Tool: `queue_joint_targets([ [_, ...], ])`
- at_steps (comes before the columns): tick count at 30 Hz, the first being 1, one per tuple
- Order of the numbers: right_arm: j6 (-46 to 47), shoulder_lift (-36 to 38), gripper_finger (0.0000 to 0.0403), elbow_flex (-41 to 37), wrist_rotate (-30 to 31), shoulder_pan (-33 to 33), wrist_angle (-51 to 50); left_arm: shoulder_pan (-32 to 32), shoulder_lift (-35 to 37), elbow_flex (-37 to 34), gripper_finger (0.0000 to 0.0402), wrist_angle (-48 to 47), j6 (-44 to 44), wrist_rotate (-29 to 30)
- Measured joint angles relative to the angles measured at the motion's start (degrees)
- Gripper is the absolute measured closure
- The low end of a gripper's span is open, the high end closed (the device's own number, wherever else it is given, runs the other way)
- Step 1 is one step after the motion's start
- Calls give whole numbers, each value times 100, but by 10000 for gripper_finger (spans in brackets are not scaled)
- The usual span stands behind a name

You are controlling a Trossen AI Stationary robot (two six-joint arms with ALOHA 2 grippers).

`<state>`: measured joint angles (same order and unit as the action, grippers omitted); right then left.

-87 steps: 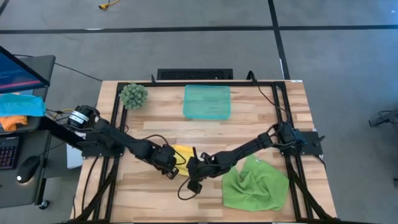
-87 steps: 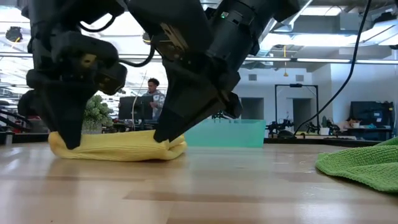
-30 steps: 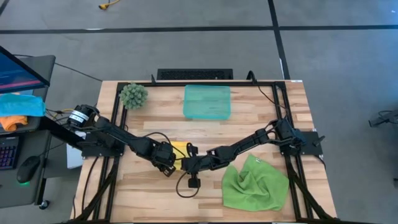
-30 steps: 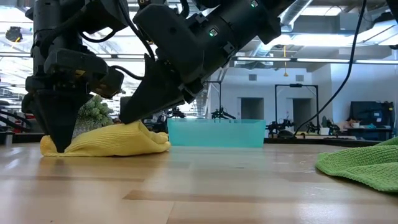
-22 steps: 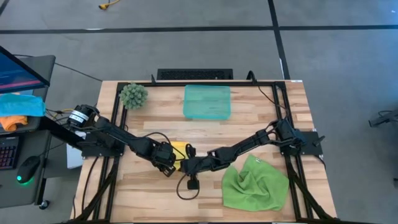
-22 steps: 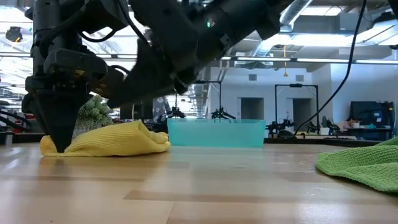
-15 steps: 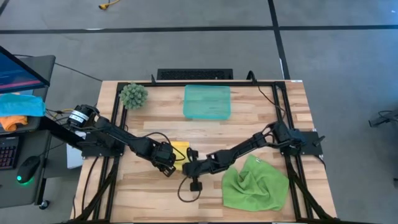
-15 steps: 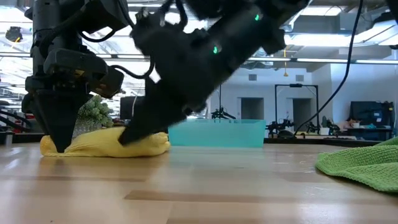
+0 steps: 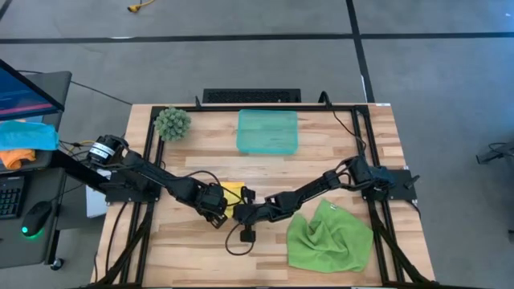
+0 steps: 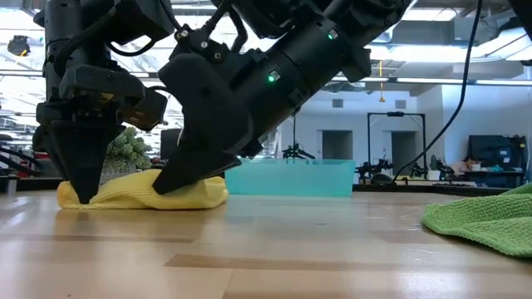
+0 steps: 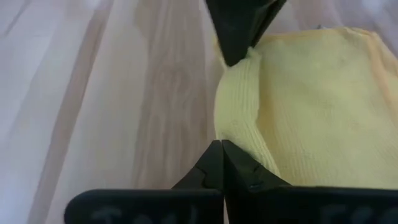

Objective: Roll microfiber towels into tight, uniform cylinder then place into a basket
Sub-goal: Roll the yellow microfiber cloth

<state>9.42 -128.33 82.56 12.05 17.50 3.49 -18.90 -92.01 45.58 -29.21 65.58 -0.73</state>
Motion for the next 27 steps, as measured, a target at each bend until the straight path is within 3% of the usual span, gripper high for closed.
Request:
queue_joint_targets([
  [11, 480, 8, 388, 31, 865, -34, -235, 2, 2, 0, 386, -7, -4, -4],
  [16, 1007, 13, 390, 36, 888, -195, -669, -17, 0, 2, 386, 4, -11, 13],
  [27, 1018, 17, 391, 40, 890, -185, -796, -28, -2, -2, 369, 37, -611, 37],
])
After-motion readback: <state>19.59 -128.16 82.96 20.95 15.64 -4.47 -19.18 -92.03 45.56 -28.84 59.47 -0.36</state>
